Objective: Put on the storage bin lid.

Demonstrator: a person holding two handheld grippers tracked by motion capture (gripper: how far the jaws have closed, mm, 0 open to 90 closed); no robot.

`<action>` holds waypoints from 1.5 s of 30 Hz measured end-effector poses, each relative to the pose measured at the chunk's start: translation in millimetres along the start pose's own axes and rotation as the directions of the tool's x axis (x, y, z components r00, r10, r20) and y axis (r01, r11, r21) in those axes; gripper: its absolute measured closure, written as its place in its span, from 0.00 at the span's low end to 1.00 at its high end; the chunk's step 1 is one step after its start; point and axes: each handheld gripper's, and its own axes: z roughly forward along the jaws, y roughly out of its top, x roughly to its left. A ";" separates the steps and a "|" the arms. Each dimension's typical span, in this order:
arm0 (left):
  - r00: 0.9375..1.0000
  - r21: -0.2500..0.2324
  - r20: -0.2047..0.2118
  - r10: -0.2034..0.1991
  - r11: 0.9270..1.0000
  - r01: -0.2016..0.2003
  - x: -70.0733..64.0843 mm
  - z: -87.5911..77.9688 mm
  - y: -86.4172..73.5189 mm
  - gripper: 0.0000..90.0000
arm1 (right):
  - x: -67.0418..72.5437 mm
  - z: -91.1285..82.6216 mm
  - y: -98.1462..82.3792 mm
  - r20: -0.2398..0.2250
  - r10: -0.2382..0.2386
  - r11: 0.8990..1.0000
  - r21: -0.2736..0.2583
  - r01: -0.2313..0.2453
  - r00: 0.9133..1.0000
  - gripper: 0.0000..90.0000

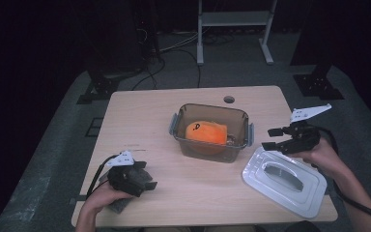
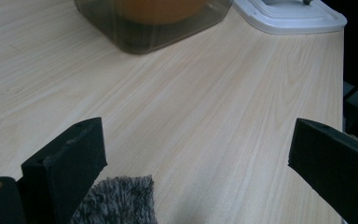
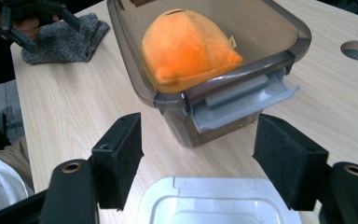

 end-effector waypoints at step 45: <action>1.000 0.016 -0.001 -0.006 1.000 0.006 -2.4 -0.2 -2.9 0.03 | 3.2 2.7 -97.6 0.067 0.066 0.996 0.048 -0.069 0.996 0.32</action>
